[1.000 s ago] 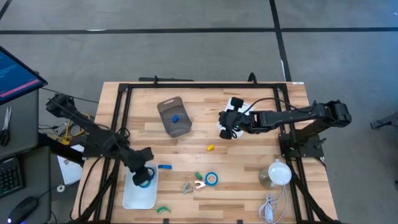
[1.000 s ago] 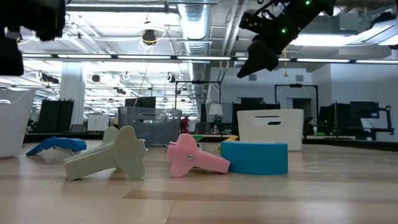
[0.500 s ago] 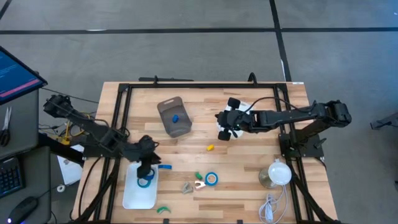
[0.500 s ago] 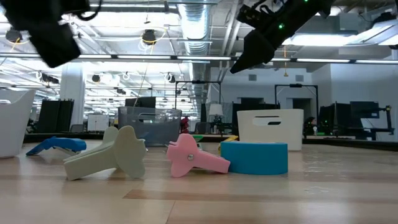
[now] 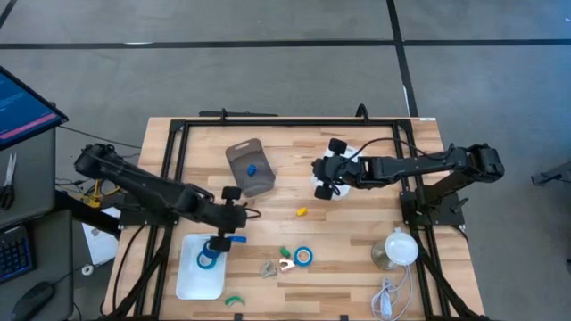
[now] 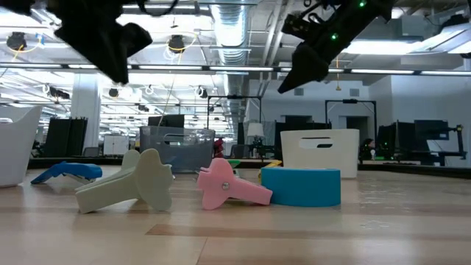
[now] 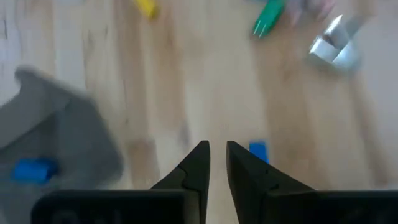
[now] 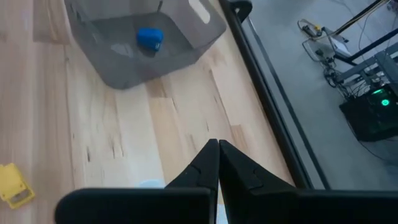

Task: Pick and place Stapler, Stapler remover, tape
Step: Put the blue stapler into the black bin

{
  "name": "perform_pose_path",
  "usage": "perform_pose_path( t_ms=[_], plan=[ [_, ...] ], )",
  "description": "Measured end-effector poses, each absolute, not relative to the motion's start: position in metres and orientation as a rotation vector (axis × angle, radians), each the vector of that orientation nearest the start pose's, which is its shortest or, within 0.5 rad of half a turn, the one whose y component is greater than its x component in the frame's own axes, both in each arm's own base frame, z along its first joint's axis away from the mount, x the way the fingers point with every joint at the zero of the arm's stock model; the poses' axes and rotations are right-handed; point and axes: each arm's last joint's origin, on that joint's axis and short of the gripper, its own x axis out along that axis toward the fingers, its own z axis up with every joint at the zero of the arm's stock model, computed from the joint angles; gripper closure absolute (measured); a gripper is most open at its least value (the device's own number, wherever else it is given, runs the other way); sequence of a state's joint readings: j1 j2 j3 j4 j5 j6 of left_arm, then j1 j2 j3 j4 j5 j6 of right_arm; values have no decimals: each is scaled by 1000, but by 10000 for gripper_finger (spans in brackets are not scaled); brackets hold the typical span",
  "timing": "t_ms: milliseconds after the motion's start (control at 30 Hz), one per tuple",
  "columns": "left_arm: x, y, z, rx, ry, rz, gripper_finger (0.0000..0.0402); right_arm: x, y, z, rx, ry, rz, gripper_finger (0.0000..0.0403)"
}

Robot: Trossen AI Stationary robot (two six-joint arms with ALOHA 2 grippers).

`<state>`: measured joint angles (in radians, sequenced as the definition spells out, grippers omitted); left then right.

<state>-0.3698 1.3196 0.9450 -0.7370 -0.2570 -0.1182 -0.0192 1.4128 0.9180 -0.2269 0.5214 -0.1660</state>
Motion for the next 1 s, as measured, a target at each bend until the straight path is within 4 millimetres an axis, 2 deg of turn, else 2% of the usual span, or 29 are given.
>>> perform_pose_path(
  t_ms=[233,467,633,800,1000],
  plan=[
    [250,-76,236,159,1121,-28,361,290,-24,238,-327,772,-472,403],
    [261,-75,204,224,1366,-39,375,289,-27,237,-327,787,-479,403],
    [267,-78,194,211,1416,-63,373,288,-27,236,-329,798,-478,403],
    [267,-78,198,161,1392,-55,354,288,-27,236,-331,807,-477,403],
    [268,-80,198,17,1405,-74,301,288,-27,235,-332,809,-477,403]
  ],
)
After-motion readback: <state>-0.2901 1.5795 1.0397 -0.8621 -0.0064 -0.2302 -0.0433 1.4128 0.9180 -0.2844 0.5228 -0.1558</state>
